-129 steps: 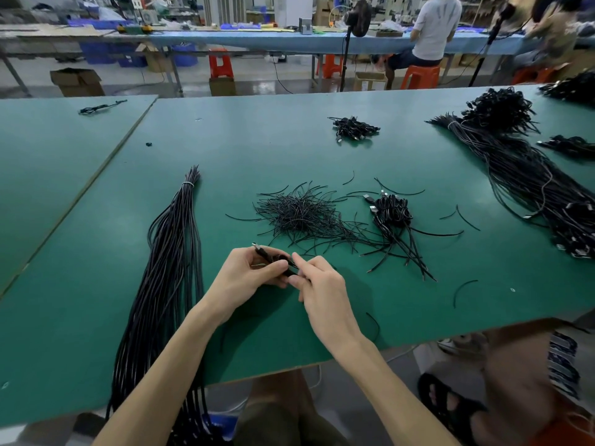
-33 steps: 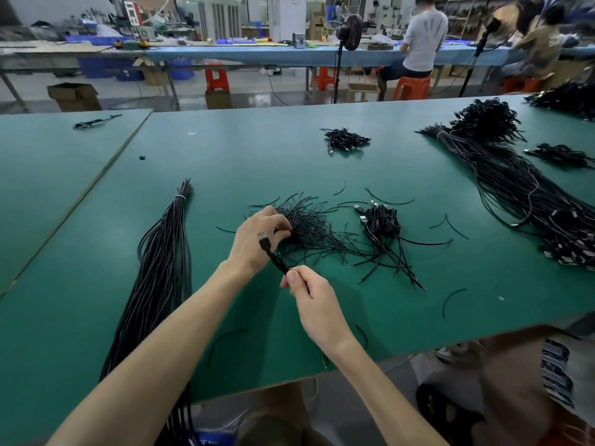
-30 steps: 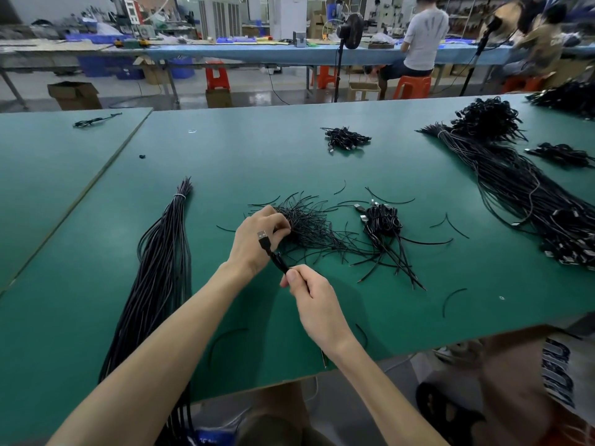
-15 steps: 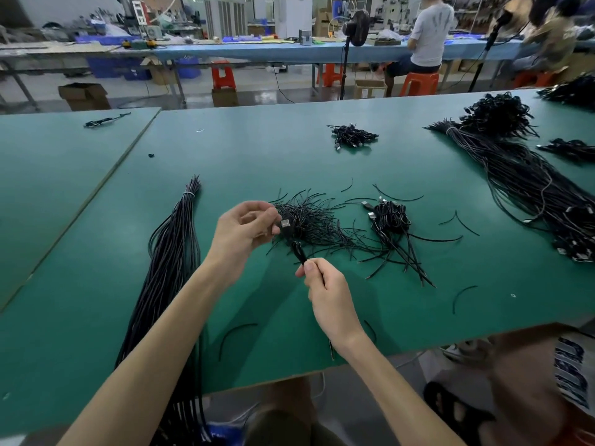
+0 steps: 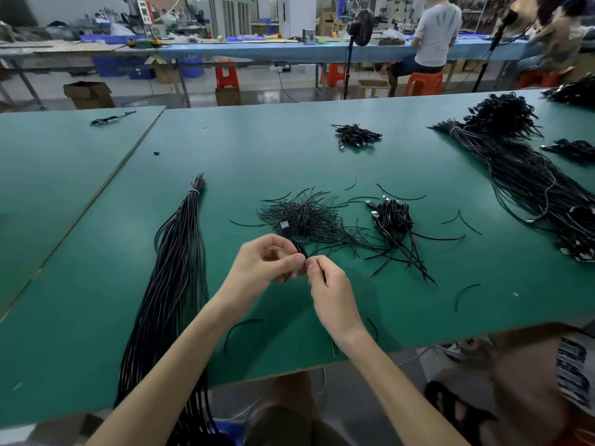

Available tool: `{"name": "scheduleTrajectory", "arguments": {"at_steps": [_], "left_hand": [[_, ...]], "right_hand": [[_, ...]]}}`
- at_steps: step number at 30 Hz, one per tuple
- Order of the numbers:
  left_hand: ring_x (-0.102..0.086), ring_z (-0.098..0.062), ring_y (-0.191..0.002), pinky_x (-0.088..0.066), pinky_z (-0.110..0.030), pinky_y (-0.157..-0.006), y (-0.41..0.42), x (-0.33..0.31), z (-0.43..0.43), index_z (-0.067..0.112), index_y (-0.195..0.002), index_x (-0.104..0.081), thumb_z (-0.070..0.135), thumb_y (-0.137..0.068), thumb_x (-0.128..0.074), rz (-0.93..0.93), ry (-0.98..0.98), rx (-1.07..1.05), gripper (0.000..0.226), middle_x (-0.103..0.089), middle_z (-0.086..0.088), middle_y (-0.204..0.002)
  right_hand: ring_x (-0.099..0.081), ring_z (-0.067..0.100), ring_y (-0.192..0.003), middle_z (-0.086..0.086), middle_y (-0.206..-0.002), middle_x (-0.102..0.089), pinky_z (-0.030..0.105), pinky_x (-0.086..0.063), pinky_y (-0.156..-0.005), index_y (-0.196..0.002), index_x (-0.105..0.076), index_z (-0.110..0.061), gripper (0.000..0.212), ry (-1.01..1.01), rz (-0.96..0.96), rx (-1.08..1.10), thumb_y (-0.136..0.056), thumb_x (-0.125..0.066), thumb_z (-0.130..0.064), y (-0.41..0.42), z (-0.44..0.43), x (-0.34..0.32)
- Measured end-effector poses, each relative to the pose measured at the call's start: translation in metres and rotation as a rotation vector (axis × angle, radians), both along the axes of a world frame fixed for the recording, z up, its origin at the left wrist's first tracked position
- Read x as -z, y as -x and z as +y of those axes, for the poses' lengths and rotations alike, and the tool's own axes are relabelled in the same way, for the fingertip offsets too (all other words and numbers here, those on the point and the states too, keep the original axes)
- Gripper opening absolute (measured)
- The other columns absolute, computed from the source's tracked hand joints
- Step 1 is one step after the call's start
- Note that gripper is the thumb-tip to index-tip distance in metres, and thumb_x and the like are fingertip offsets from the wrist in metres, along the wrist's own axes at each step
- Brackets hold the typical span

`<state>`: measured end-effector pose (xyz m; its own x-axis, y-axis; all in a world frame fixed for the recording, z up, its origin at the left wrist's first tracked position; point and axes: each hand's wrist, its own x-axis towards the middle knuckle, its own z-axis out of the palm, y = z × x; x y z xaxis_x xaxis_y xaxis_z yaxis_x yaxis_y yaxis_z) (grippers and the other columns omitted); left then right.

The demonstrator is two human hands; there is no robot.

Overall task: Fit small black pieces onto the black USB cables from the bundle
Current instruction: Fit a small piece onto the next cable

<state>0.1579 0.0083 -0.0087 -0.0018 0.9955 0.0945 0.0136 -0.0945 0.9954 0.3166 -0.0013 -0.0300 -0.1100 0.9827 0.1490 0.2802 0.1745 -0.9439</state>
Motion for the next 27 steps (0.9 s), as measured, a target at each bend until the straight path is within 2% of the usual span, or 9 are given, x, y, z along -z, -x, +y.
{"name": "scheduleTrajectory", "arguments": {"at_steps": [6, 10, 14, 16, 19, 22, 27], "left_hand": [[-0.062, -0.018, -0.065, -0.053, -0.026, -0.064, -0.001, 0.012, 0.001, 0.010, -0.091, -0.056, 0.029, -0.073, -0.088, -0.108, 0.115, 0.054, 0.041, -0.067, -0.012, -0.078], [-0.058, -0.016, -0.061, -0.049, -0.024, -0.058, 0.005, 0.013, 0.002, 0.006, -0.107, -0.055, 0.022, -0.080, -0.083, -0.202, 0.189, 0.100, 0.042, -0.070, -0.014, -0.084], [-0.054, -0.011, -0.061, -0.046, -0.021, -0.057, 0.008, 0.013, 0.002, -0.002, -0.125, -0.064, 0.014, -0.087, -0.079, -0.364, 0.290, 0.265, 0.044, -0.066, -0.008, -0.086], [-0.052, -0.009, -0.062, -0.046, -0.021, -0.059, 0.010, 0.013, 0.002, 0.003, -0.133, -0.064, 0.012, -0.089, -0.076, -0.416, 0.325, 0.318, 0.046, -0.063, -0.005, -0.085], [-0.052, -0.006, -0.063, -0.045, -0.021, -0.061, 0.014, 0.012, 0.001, 0.012, -0.139, -0.063, 0.011, -0.093, -0.072, -0.442, 0.354, 0.381, 0.047, -0.060, -0.002, -0.085], [-0.051, -0.005, -0.064, -0.047, -0.020, -0.062, 0.017, 0.012, 0.000, 0.022, -0.145, -0.058, 0.009, -0.094, -0.071, -0.449, 0.330, 0.419, 0.054, -0.060, -0.003, -0.087], [-0.045, -0.006, -0.062, -0.043, -0.020, -0.061, 0.015, 0.013, -0.001, 0.013, -0.138, -0.064, 0.011, -0.097, -0.066, -0.355, 0.276, 0.406, 0.042, -0.057, 0.000, -0.082]], "right_hand": [[-0.043, 0.004, -0.058, -0.024, -0.064, -0.057, 0.025, -0.035, -0.058, -0.088, -0.064, -0.015, 0.032, -0.009, -0.018, -0.008, -0.110, -0.044, -0.026, 0.000, 0.000, -0.001], [-0.048, 0.002, -0.061, -0.026, -0.067, -0.059, 0.020, -0.037, -0.059, -0.087, -0.064, -0.021, 0.030, -0.030, -0.036, -0.030, -0.110, -0.045, -0.026, 0.001, 0.000, -0.001], [-0.047, 0.000, -0.058, -0.026, -0.066, -0.059, 0.018, -0.036, -0.058, -0.085, -0.062, -0.025, 0.031, -0.033, -0.029, -0.082, -0.111, -0.045, -0.024, 0.000, 0.000, -0.001], [-0.049, 0.000, -0.060, -0.025, -0.069, -0.061, 0.017, -0.037, -0.060, -0.089, -0.065, -0.022, 0.029, -0.032, -0.032, -0.106, -0.111, -0.045, -0.024, -0.001, -0.001, -0.001], [-0.051, 0.002, -0.066, -0.015, -0.075, -0.064, 0.021, -0.040, -0.064, -0.094, -0.067, -0.017, 0.028, -0.046, -0.054, -0.133, -0.111, -0.046, -0.024, -0.001, -0.002, 0.000], [-0.046, 0.003, -0.061, -0.018, -0.070, -0.059, 0.021, -0.037, -0.060, -0.092, -0.065, -0.016, 0.028, -0.047, -0.044, -0.148, -0.111, -0.046, -0.025, -0.002, -0.002, 0.000], [-0.036, 0.004, -0.056, -0.015, -0.062, -0.049, 0.027, -0.032, -0.056, -0.087, -0.061, -0.016, 0.031, -0.019, 0.005, -0.163, -0.111, -0.045, -0.027, -0.003, -0.002, 0.002]]}}
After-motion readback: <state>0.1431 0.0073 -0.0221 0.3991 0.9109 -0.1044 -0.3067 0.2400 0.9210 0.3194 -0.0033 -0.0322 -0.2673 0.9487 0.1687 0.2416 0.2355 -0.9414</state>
